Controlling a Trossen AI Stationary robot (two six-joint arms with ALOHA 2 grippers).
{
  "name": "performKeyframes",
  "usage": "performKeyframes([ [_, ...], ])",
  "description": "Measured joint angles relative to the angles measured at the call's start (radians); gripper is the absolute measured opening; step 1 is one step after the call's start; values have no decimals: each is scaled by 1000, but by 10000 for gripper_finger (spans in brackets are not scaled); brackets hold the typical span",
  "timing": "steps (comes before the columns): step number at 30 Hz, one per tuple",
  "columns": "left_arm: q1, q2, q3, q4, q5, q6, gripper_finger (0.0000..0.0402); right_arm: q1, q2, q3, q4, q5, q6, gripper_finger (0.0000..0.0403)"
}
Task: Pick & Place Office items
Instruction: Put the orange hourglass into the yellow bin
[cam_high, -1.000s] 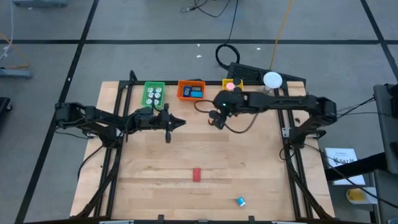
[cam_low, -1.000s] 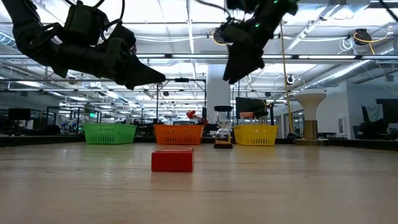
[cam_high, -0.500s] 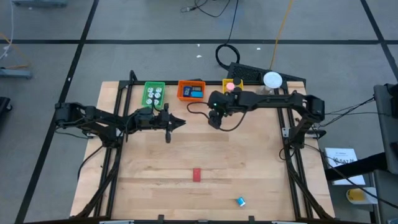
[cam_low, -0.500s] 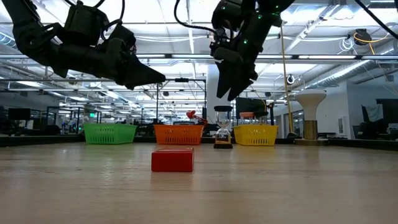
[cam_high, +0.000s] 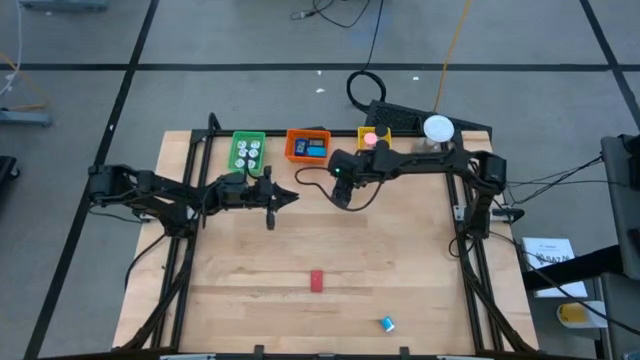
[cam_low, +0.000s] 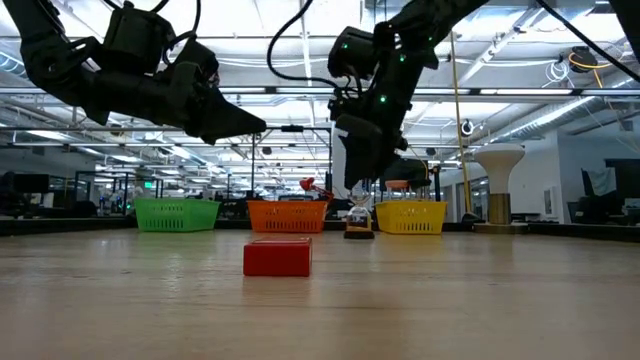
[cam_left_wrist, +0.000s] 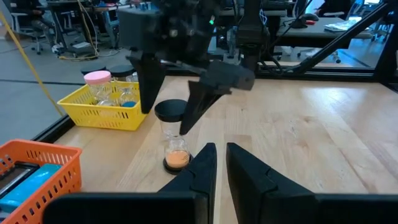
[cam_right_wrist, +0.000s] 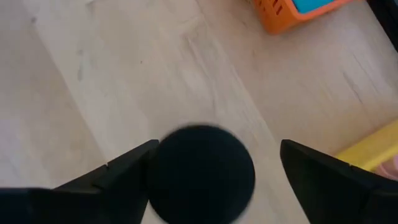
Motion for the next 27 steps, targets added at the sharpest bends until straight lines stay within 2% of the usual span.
performKeyframes([
  [11, 0, 0, 0, 0, 0, 0, 45, -9, -23, -1, 11, -3, -9, 203],
  [17, 0, 0, 0, 0, 0, 0, 45, -36, -143, -1, -60, -2, -35, 203],
  [22, 0, 0, 0, 0, 0, 0, 44, -152, -247, -1, -92, 43, -40, 203],
  [27, 0, 0, 0, 0, 0, 0, 44, -262, -260, -23, -77, 49, -72, 203],
])
